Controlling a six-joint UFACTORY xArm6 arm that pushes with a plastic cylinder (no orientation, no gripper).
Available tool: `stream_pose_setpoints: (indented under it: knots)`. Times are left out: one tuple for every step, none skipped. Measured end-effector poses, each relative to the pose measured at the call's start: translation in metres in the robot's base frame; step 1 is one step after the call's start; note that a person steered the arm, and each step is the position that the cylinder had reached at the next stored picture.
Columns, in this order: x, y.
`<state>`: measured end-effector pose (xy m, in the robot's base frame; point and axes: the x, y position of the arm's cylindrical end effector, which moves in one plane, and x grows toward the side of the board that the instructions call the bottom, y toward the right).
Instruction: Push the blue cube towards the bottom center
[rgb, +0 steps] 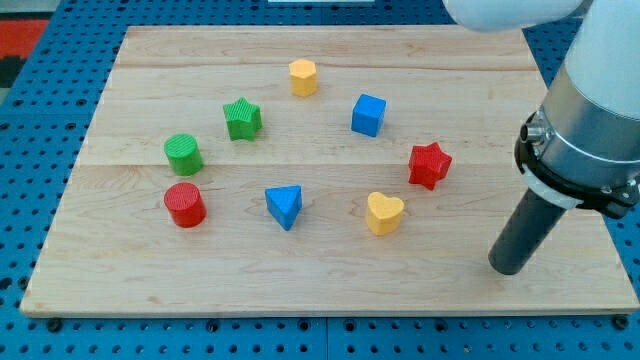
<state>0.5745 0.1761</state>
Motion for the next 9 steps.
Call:
stream_pose_setpoints:
  knots:
    - [0.0, -0.012]
    - [0.0, -0.016]
    - [0.0, -0.023]
    - [-0.008, -0.043]
    - [-0.048, -0.043]
    - [-0.054, -0.049]
    - [-0.025, -0.065]
    - [-0.022, -0.102]
    - [-0.03, -0.122]
